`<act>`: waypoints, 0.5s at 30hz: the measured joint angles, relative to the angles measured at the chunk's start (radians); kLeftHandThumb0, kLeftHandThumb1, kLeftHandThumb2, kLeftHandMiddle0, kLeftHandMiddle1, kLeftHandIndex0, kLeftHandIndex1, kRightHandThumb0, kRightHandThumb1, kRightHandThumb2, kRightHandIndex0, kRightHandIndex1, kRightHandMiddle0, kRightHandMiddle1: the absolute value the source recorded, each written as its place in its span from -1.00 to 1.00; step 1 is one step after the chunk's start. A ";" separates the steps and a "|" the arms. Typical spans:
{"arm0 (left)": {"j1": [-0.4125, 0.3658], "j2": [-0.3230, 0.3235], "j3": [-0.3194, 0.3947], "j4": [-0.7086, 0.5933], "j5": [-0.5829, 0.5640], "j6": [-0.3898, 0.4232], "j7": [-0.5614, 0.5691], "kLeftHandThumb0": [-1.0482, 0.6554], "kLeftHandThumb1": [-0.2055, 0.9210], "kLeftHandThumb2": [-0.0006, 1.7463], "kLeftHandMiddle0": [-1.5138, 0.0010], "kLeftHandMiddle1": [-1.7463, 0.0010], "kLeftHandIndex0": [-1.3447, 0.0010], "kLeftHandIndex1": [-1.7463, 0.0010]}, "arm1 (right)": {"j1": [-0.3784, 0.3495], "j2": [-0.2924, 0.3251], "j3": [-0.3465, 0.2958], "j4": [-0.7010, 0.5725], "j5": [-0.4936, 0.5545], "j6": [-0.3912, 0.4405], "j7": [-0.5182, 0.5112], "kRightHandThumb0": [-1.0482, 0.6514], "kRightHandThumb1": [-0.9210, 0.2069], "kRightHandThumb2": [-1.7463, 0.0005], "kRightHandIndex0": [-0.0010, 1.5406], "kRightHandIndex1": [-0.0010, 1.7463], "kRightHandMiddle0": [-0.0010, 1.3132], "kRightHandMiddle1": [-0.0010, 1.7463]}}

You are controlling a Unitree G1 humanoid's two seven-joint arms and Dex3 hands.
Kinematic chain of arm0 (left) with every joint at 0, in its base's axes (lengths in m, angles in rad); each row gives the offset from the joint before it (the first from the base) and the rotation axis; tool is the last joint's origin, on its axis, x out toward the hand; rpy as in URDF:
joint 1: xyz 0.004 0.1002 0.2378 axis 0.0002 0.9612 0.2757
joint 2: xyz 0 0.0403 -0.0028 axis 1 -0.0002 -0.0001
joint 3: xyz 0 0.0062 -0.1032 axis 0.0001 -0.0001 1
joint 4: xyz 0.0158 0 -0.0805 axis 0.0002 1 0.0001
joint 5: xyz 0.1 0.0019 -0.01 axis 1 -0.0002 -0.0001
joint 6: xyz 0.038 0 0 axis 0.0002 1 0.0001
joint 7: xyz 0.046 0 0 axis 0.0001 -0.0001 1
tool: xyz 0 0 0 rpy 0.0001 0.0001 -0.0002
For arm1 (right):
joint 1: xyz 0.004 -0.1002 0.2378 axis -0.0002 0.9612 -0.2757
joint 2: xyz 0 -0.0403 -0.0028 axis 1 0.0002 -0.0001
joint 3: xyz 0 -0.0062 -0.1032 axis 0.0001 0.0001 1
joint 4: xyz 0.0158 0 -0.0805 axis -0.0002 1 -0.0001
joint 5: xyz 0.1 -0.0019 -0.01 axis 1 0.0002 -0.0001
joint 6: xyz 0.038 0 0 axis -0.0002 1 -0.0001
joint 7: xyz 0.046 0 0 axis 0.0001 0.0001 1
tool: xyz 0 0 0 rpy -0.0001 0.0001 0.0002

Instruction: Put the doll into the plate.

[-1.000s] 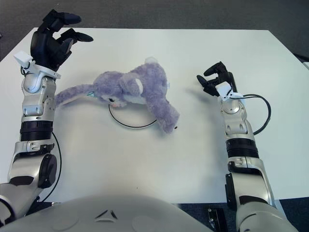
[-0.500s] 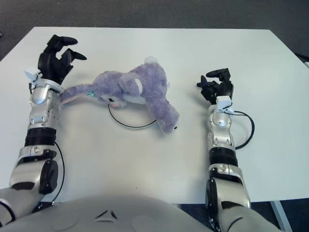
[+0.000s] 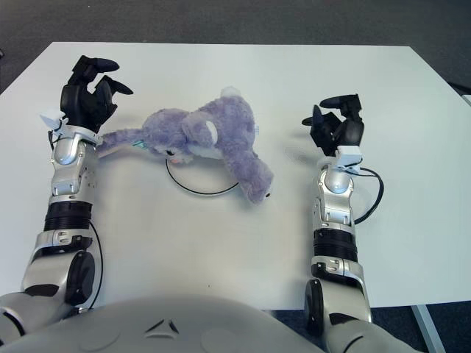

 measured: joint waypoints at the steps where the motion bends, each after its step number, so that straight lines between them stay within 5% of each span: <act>1: 0.002 -0.001 0.000 0.006 0.001 -0.003 0.001 0.22 0.50 -0.03 0.40 -0.94 0.56 -0.77 | 0.000 0.001 -0.002 0.000 0.001 0.000 0.000 -0.18 -1.00 0.55 0.00 0.51 -0.49 0.84; 15: -0.001 -0.005 0.010 0.111 0.076 -0.092 0.126 0.22 0.39 0.05 0.31 -0.88 0.52 -0.79 | 0.000 0.047 -0.028 0.000 0.000 -0.025 -0.042 -0.18 -1.00 0.57 -0.09 0.71 -0.46 0.82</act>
